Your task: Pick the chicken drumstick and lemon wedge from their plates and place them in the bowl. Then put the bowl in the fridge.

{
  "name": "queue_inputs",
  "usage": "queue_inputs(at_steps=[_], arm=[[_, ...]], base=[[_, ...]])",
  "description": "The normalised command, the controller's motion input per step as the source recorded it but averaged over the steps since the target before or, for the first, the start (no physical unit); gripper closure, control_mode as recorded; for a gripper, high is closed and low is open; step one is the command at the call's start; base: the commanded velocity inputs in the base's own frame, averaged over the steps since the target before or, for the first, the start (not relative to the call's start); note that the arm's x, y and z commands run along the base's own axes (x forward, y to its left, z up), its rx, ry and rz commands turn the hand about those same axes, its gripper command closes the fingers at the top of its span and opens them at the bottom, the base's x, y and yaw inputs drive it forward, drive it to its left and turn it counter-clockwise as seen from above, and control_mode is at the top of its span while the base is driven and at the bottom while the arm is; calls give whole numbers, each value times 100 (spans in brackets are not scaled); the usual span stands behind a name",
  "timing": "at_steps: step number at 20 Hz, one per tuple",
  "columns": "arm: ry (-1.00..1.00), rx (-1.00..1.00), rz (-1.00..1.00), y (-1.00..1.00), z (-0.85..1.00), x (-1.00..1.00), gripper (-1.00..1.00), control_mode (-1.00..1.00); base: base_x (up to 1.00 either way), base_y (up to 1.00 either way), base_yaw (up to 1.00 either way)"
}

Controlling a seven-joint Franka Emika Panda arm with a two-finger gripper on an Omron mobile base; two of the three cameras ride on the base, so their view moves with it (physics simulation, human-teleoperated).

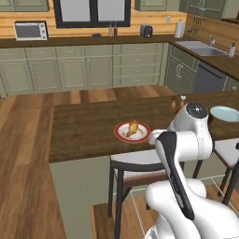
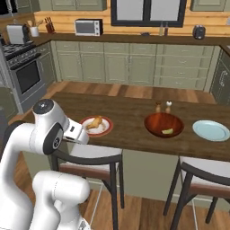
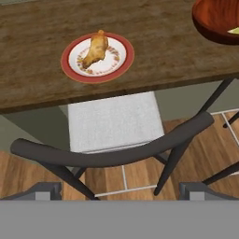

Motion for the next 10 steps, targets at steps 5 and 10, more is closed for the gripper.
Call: queue_inputs(at_steps=[5, 10], arm=[[0, 0, 0, 0, 0, 0, -100, 100], [0, 0, 0, 0, 0, 0, -100, 100]], base=[[27, -38, 1], [12, -46, 0]])
